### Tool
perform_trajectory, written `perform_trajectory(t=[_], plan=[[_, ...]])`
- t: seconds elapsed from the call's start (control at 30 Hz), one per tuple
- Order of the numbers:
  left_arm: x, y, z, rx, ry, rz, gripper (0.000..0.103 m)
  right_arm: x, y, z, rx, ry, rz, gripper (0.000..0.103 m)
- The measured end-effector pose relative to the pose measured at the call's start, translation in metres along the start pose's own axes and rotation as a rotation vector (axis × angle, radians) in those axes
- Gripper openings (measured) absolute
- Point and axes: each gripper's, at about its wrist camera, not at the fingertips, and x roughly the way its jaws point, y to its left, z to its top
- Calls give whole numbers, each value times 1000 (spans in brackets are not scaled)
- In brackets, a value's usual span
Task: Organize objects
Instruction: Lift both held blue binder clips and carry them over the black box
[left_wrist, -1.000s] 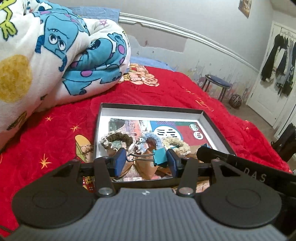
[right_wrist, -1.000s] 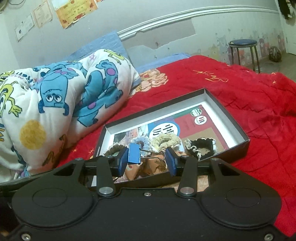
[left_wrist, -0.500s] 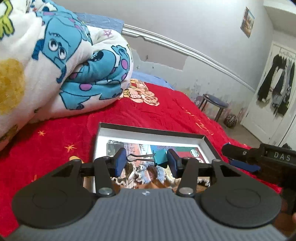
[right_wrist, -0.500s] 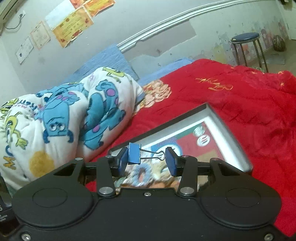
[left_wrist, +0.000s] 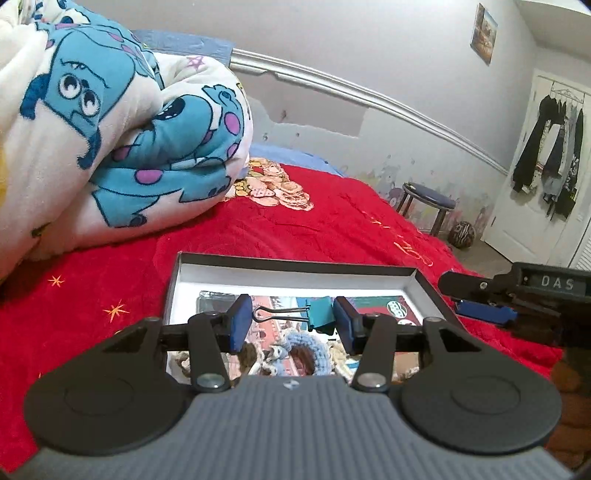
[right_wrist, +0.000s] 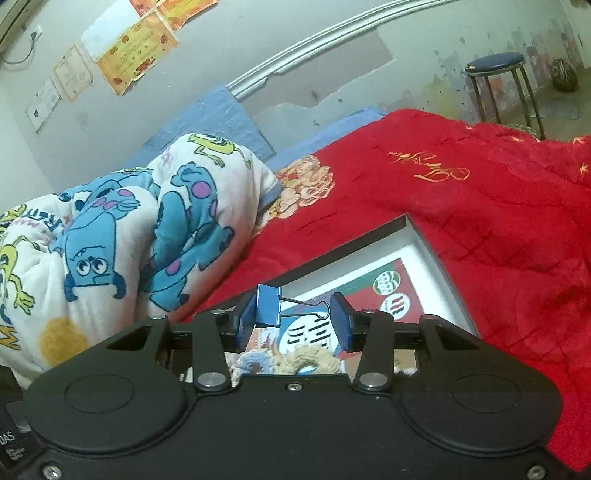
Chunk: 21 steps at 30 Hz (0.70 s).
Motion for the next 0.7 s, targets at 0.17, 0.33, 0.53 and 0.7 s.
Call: perform_trajectory(t=[0.17,0.33,0.53,0.7], plan=[[8,-11,5,7,-5,15,53,-3,0,-1,-15,0,-12,42],[28,-33,19,38,34,56,53,-8,-5,5,-23,-5,-37,42],[58,-47,27,94,59,60,53,-15,-29,18,-34,11,-105,42],[71,-52,26,133,92,60,53,-11,-56,18,63,21,-93,42]])
